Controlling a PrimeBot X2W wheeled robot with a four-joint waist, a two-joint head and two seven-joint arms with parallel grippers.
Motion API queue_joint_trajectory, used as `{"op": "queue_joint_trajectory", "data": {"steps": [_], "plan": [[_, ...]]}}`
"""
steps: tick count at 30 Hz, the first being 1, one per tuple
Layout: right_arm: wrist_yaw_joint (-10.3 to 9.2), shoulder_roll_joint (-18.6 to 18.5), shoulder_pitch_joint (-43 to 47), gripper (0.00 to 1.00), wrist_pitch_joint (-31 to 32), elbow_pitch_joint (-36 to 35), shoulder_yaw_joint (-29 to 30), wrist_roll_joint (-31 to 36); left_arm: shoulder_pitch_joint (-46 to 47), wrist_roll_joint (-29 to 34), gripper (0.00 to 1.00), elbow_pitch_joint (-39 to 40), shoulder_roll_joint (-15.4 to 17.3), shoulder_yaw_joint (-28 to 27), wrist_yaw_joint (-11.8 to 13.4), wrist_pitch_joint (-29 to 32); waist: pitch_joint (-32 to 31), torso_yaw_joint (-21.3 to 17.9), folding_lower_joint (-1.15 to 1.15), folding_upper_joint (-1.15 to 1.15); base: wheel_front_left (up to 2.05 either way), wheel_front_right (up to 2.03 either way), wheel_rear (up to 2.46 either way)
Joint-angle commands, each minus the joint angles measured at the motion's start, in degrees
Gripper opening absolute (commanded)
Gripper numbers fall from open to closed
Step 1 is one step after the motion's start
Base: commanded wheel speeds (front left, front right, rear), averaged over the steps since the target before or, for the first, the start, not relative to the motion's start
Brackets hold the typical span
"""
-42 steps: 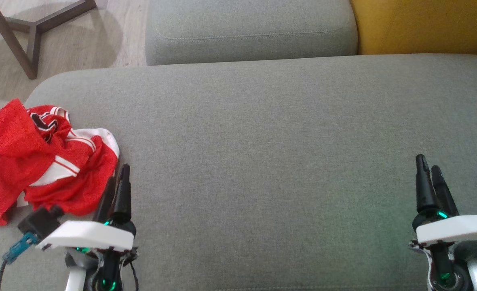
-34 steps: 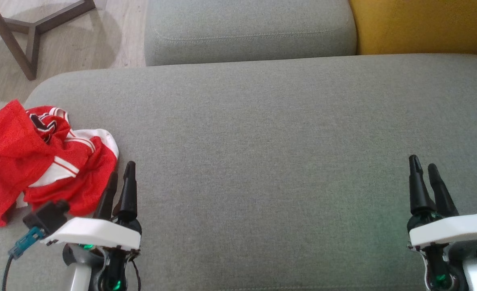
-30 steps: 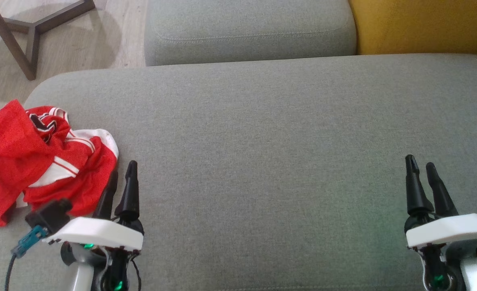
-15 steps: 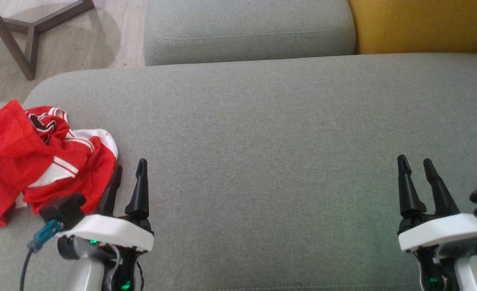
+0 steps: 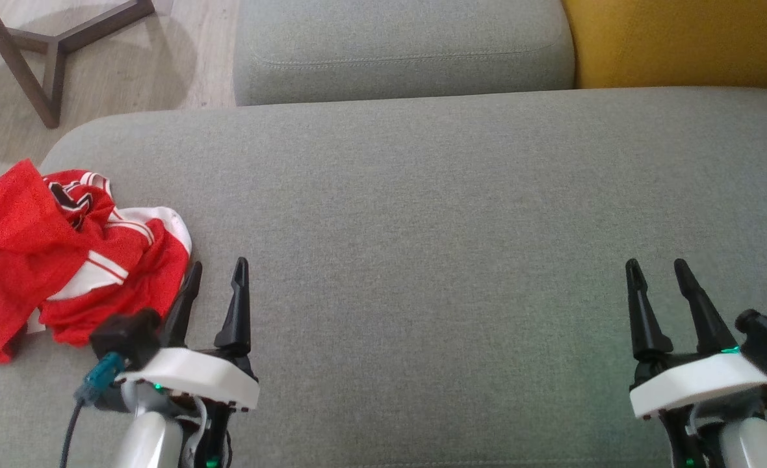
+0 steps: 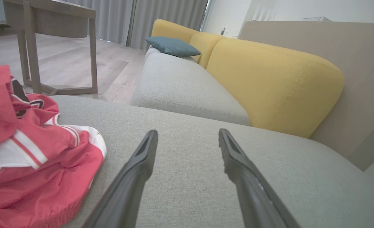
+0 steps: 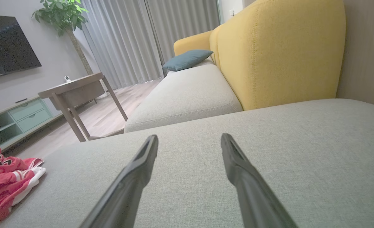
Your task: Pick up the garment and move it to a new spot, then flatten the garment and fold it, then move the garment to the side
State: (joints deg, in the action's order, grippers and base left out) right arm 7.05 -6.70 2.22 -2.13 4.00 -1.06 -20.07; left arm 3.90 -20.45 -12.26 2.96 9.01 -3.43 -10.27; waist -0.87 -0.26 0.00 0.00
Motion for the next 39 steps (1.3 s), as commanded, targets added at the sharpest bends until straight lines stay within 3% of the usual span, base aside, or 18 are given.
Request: {"op": "queue_joint_trajectory", "data": {"steps": [1,24,39], "plan": [[0.36,-0.7,-0.8,1.0,-0.9,-2.5,-1.1,1.4,3.3,1.5,1.0,1.8,0.9,-1.0,0.3,-0.8,0.0,0.0,0.0,0.0,0.0,0.0,0.0],[0.44,1.1,0.9,1.0,-2.6,-4.2,-0.9,14.5,2.8,14.9,1.0,-1.0,0.8,0.1,3.0,-4.7,0.0,0.5,0.0,0.0,0.0,0.0,0.0],[0.44,2.6,1.1,1.0,-2.9,-2.8,0.5,11.8,2.8,14.1,1.0,-2.8,0.6,-0.1,3.3,-4.7,0.3,0.7,0.0,0.0,0.0,0.0,0.0]]}}
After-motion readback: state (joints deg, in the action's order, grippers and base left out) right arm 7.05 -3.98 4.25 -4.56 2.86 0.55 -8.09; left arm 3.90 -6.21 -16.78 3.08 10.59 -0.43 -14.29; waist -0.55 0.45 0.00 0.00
